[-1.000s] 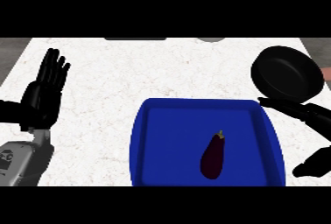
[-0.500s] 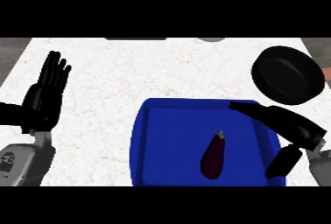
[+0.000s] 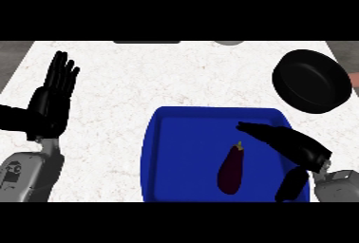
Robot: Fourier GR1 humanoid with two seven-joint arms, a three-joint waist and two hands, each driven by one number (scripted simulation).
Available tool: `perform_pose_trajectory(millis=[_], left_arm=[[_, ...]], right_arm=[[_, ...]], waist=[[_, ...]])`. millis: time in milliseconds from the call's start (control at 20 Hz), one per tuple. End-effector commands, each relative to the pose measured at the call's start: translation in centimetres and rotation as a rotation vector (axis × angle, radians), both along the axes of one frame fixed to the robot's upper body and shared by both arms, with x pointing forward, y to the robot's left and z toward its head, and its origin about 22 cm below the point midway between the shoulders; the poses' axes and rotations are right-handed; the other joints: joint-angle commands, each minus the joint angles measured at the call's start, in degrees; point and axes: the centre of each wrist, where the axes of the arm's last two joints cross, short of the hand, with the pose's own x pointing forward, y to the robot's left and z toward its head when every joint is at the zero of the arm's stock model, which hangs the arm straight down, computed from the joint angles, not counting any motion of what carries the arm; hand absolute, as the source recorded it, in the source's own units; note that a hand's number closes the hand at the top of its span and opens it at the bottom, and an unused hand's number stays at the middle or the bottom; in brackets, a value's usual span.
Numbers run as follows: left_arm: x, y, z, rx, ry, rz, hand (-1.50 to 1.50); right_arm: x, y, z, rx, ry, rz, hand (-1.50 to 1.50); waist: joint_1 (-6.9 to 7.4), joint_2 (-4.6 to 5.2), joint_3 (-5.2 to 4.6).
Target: Pick the eggplant from the tray and place it in the pot
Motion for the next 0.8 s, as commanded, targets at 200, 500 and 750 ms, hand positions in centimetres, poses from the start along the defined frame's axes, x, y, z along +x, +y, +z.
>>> perform_pose_trajectory(millis=[200,500,750], left_arm=[[0.3,1.3,-0.1,-0.006,0.004,-0.011,0.0],[-0.4,1.5,1.7,-0.008,-0.001,-0.009,0.0],[-1.3,0.3,-1.5,-0.01,0.0,-0.002,0.0]], right_arm=[[-0.7,3.0,-0.5,0.048,-0.052,0.013,-1.5],[-0.9,2.3,-1.7,-0.08,-0.059,-0.024,-1.5],[-0.5,5.0,-4.7,-0.082,-0.033,-0.049,-1.5]], waist=[[-0.02,0.0,-0.01],[0.03,-0.05,0.0],[0.07,0.01,-0.01]])
